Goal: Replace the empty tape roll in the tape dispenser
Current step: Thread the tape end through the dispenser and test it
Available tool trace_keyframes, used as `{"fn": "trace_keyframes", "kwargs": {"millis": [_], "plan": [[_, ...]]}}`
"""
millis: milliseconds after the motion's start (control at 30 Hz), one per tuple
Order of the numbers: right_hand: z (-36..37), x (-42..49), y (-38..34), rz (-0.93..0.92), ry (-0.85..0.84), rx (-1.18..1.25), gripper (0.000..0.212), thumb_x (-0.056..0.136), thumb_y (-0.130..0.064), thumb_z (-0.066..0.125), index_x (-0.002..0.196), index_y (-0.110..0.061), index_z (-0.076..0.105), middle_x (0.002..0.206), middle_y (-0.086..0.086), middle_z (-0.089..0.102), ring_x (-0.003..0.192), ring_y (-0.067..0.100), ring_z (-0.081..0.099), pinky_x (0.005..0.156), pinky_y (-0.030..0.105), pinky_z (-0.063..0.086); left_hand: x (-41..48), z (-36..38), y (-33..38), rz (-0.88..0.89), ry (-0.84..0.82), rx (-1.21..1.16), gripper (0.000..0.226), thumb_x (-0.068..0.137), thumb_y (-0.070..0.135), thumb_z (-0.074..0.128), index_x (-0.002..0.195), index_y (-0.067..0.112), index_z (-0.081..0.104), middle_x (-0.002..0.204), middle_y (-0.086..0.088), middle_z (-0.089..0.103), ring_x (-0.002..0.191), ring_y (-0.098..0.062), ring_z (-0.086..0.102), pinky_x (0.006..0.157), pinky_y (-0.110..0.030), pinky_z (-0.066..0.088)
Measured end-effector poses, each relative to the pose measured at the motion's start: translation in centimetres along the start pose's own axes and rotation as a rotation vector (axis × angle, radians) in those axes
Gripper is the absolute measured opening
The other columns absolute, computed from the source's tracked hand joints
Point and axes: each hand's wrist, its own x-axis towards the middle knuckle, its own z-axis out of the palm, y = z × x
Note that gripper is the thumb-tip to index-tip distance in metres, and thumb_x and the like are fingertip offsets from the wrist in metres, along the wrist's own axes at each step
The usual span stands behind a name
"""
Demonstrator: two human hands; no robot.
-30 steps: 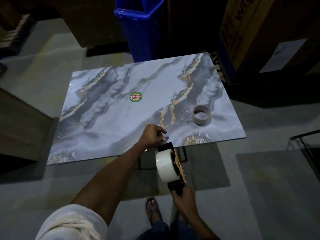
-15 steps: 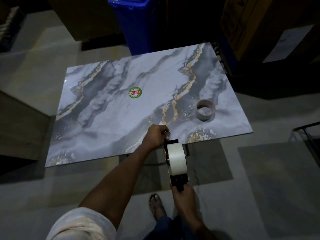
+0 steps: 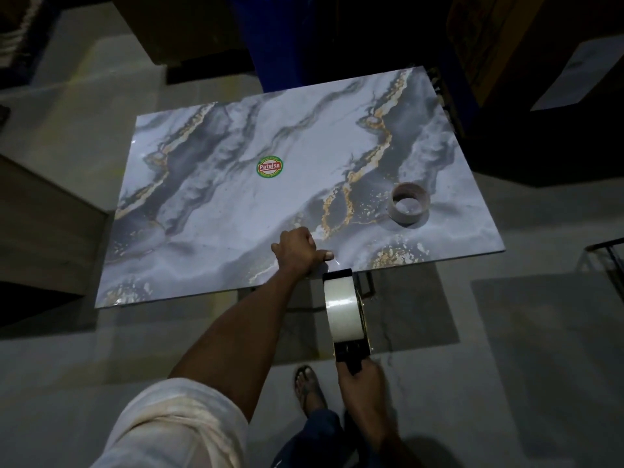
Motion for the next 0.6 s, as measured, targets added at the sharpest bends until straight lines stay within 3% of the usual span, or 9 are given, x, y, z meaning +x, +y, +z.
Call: {"fn": "trace_keyframes", "kwargs": {"millis": [167,267,433,500,600], "plan": [[-1.5,-3.0,1.6,-0.06,0.004,-0.093,0.071,0.065,-0.067,0.049,0.1,-0.011,0.076,0.101,0.021,0.074,0.1,0.038,0.068,0.096,0.053,0.051,-0.2,-0.3,0.4,-0.002,-0.007,0.018,0.053,0.058,0.06,0.09,0.077,0.018,0.063,0.081,-0.001,0.07,0.092,-0.025,0.062,0.077,-0.038,0.032],[-2.7,-3.7,1.0,-0.034,-0.043,-0.137,0.054,0.076,-0.051,0.062,0.104,-0.007,0.075,0.106,0.023,0.074,0.105,0.04,0.067,0.099,0.052,0.049,-0.4,-0.5,0.7,-0.024,-0.02,0.032,0.053,0.06,0.061,0.089,0.079,0.018,0.064,0.085,-0.002,0.07,0.096,-0.026,0.062,0.079,-0.039,0.034],[-1.7,-1.6,2.0,-0.038,-0.045,-0.197,0.068,0.069,-0.069,0.04,0.097,-0.016,0.072,0.097,0.019,0.073,0.095,0.037,0.068,0.093,0.046,0.052,-0.4,-0.5,0.8,-0.055,-0.043,0.055,0.054,0.06,0.063,0.088,0.083,0.02,0.066,0.092,-0.002,0.071,0.105,-0.026,0.062,0.084,-0.04,0.037],[-2.7,-2.1,-0.3,-0.021,-0.073,-0.192,0.054,0.074,-0.064,0.047,0.091,-0.018,0.069,0.087,0.014,0.074,0.087,0.034,0.069,0.085,0.041,0.054,-0.4,-0.5,0.8,-0.065,-0.051,0.064,0.053,0.06,0.064,0.087,0.081,0.021,0.065,0.093,-0.001,0.072,0.107,-0.025,0.062,0.087,-0.041,0.038],[-3.5,-2.1,-2.4,-0.015,-0.102,-0.199,0.02,0.09,-0.042,0.062,0.084,-0.023,0.06,0.086,0.008,0.073,0.084,0.028,0.07,0.077,0.034,0.055,-0.3,-0.6,0.9,-0.066,-0.065,0.075,0.053,0.06,0.065,0.086,0.081,0.021,0.065,0.093,-0.001,0.072,0.107,-0.025,0.062,0.089,-0.042,0.039]]}}
